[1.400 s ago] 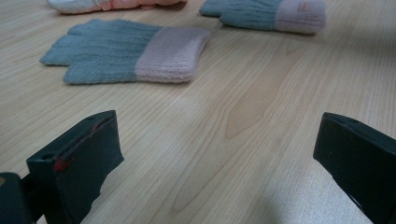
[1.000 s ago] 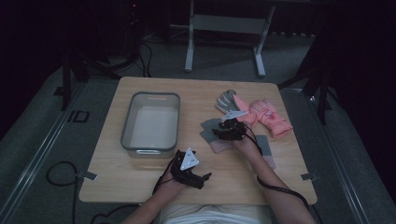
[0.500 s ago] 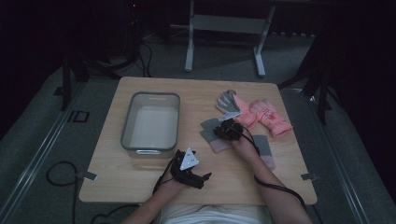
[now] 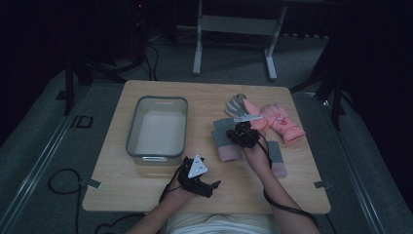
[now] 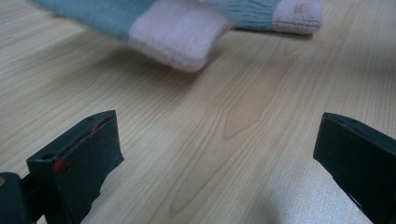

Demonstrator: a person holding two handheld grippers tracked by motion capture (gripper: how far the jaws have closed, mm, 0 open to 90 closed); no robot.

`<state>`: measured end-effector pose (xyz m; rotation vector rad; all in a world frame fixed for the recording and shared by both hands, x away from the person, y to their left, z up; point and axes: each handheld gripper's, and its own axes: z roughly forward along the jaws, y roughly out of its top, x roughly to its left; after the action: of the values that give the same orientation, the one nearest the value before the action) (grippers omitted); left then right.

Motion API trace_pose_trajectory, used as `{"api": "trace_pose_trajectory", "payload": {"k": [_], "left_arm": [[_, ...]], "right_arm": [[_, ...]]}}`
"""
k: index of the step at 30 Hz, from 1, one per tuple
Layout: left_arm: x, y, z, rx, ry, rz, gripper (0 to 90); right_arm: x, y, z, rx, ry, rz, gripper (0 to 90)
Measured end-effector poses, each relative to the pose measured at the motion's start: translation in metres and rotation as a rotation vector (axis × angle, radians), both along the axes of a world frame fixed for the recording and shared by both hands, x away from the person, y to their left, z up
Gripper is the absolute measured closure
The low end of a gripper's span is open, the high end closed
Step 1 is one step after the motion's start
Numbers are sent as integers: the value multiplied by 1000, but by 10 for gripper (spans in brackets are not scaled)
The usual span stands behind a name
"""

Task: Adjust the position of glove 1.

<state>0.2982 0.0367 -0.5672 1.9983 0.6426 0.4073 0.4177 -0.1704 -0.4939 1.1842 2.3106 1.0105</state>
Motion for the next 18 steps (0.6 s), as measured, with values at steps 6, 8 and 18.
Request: {"api": "trace_pose_trajectory", "payload": {"k": [6, 8, 18], "left_arm": [[0, -1, 0, 3, -1, 2, 3], [0, -1, 0, 4, -1, 2, 3], [-1, -1, 0, 2, -1, 0, 3]], "right_arm": [[-26, -9, 16, 44, -11, -95, 859], [-34, -12, 17, 50, -10, -119, 860], [-47, -18, -1, 25, 20, -161, 859]]}}
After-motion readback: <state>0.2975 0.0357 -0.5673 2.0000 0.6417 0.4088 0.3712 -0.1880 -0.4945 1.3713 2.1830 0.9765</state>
